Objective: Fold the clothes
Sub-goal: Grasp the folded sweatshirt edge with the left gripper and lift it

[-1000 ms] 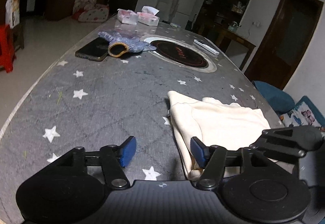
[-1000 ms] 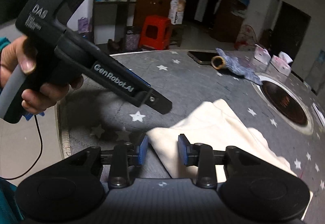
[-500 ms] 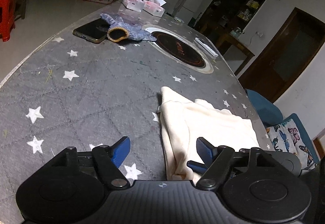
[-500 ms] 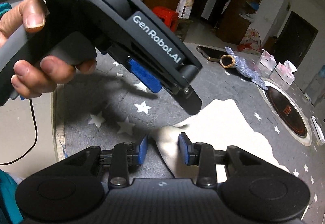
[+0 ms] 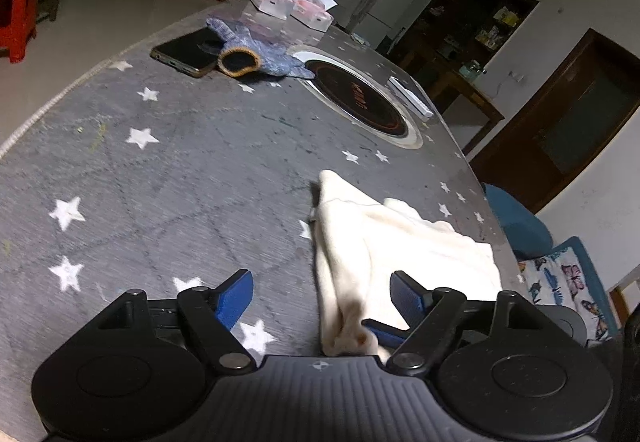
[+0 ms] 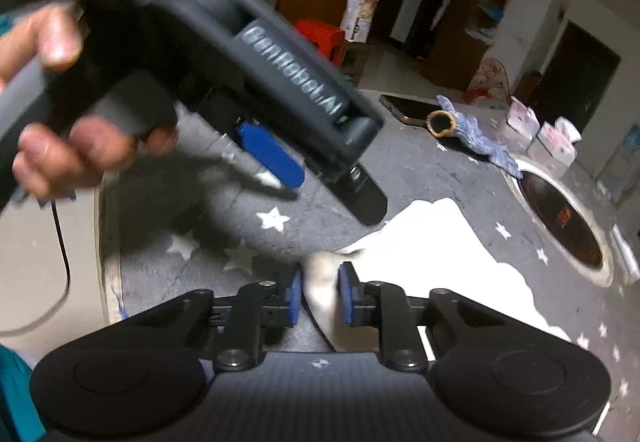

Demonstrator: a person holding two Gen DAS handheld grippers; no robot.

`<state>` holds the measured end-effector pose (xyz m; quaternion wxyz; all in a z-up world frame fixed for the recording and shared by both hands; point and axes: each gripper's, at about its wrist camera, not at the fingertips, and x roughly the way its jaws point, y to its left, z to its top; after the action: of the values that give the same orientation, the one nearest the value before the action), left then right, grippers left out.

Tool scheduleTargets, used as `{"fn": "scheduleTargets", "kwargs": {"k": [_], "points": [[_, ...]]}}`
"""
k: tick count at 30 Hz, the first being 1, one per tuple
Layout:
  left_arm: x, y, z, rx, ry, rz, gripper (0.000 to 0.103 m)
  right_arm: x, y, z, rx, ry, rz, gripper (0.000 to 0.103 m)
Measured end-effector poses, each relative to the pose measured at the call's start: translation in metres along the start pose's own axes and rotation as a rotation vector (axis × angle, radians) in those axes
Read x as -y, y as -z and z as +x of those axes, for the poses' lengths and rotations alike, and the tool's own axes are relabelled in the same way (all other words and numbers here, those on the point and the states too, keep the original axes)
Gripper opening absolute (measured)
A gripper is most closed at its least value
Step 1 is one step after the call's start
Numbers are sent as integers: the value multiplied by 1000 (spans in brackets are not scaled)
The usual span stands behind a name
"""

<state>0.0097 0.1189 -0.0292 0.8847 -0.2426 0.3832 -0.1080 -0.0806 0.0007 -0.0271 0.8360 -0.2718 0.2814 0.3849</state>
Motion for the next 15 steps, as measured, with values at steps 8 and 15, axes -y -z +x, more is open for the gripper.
{"fn": "scheduleTargets", "kwargs": {"k": [8,15], "points": [[-2,-5,11,-29,82,-153,79,33,-3,-18,57,-61,194,12],[-4,-6,30,-79,142,-318,80,56,-2,-34,108,-92,309,12]]}}
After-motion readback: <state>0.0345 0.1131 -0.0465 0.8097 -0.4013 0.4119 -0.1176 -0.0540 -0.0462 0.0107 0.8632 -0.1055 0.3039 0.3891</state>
